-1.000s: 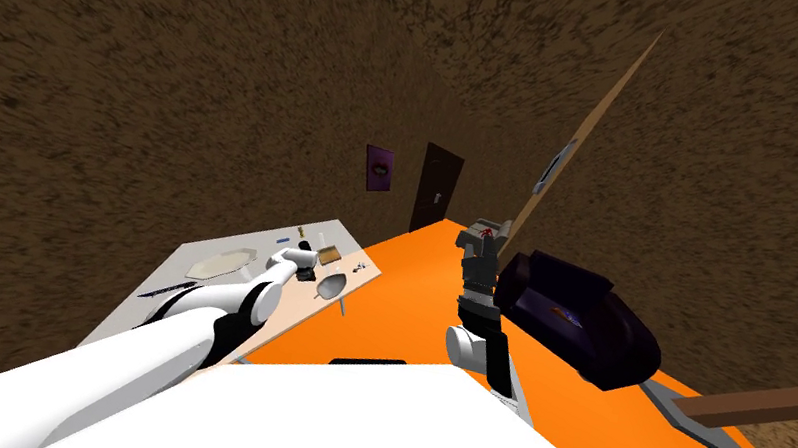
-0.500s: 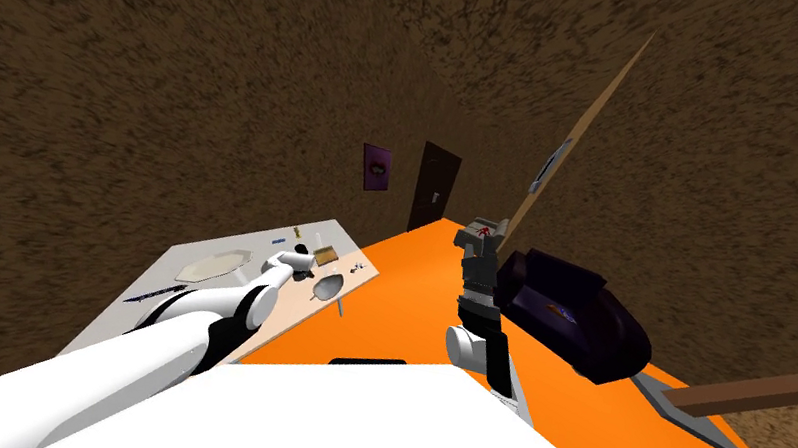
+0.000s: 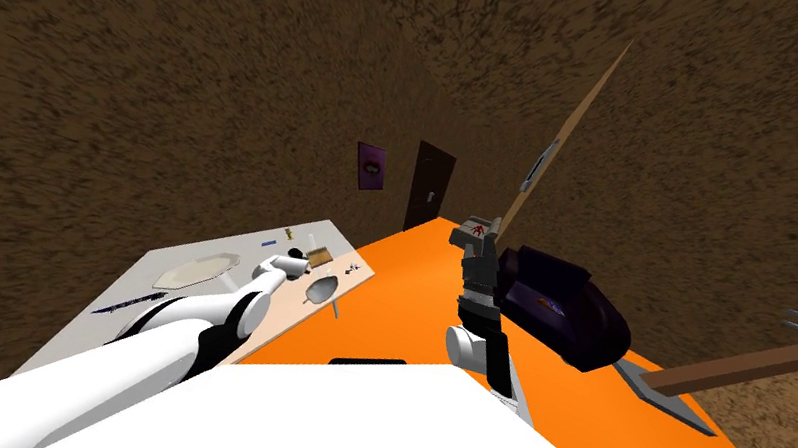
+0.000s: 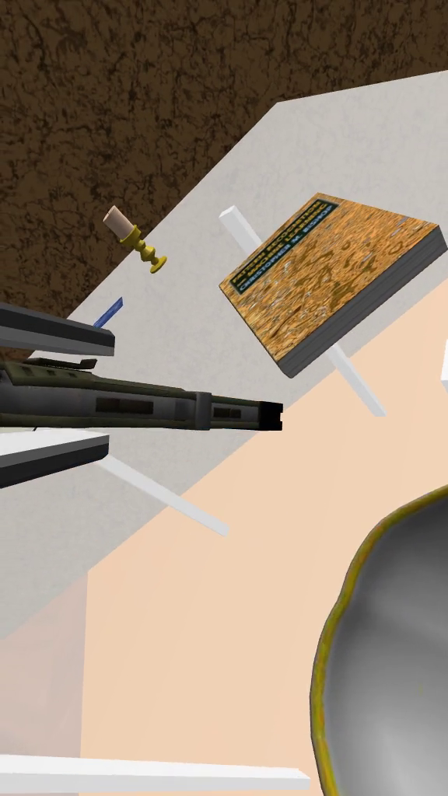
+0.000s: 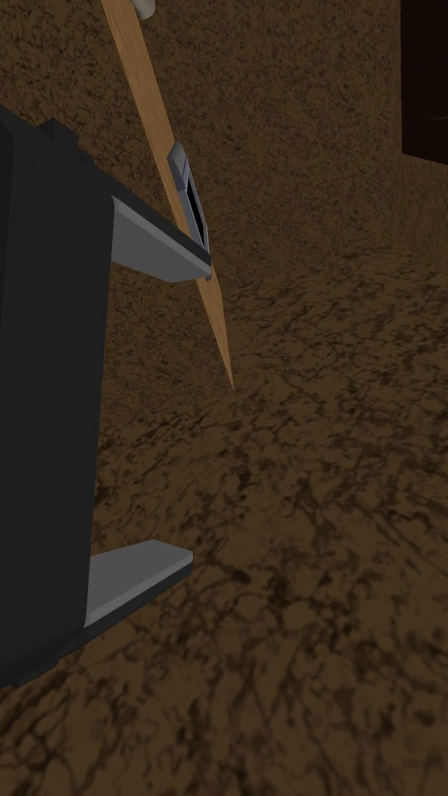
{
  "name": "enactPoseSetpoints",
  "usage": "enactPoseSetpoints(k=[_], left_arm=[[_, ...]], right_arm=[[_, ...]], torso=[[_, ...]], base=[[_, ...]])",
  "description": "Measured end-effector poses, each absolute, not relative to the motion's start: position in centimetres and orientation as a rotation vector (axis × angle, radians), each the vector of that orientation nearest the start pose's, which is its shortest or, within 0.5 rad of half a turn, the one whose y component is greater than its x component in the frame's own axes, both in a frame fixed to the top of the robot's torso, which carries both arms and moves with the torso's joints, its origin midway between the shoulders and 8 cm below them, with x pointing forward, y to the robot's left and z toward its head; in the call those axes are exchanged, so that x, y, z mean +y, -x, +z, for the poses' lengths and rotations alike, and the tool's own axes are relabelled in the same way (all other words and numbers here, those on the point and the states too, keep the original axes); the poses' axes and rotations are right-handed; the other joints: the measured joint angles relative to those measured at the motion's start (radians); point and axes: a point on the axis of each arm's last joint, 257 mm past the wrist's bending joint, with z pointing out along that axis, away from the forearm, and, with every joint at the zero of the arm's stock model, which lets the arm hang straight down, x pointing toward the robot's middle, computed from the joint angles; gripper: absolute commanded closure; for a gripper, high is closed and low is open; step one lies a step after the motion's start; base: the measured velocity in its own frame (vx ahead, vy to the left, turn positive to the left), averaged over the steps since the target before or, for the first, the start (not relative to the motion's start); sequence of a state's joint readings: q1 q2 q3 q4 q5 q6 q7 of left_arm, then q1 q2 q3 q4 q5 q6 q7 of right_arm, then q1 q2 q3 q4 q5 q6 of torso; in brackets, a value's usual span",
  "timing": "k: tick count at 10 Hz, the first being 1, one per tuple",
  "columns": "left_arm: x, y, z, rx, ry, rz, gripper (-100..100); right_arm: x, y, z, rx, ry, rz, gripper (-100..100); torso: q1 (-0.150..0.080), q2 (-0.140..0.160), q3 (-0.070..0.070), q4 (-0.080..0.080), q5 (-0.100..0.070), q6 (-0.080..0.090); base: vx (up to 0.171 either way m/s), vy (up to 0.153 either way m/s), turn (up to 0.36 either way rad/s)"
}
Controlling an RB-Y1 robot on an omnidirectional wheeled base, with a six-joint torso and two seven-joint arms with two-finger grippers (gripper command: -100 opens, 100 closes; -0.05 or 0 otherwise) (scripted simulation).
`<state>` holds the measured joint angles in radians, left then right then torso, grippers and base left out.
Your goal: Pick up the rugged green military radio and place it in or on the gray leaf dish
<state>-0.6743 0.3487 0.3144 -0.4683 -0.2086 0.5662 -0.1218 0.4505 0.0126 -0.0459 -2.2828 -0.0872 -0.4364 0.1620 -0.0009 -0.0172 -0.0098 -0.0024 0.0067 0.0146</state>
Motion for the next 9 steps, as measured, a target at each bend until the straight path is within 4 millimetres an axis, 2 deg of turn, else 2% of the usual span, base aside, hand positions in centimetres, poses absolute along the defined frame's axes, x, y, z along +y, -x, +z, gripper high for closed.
enactPoseSetpoints(k=[2,4,9], left_arm=[[46.2,-55.5,-41.4,1.776,1.640,-0.156,100],[47.5,-55.2,-41.5,1.786,1.572,-0.132,100],[48.8,-56.0,-40.6,1.777,1.435,-0.146,100]], right_arm=[[-30.2,-35.3,3.1,0.600,-0.669,1.178,0],[-30.2,-35.3,3.1,0.600,-0.669,1.178,0],[-30.2,-35.3,3.1,0.600,-0.669,1.178,0]], torso=[[0.001,0.001,0.001,0.000,0.000,-0.001],[0.000,0.000,0.000,0.000,0.000,0.000],[0.000,0.001,0.001,0.001,-0.001,-0.001]], base=[[0.008,-0.007,-0.065],[0.009,-0.014,-0.037],[0.006,-0.011,-0.036]])
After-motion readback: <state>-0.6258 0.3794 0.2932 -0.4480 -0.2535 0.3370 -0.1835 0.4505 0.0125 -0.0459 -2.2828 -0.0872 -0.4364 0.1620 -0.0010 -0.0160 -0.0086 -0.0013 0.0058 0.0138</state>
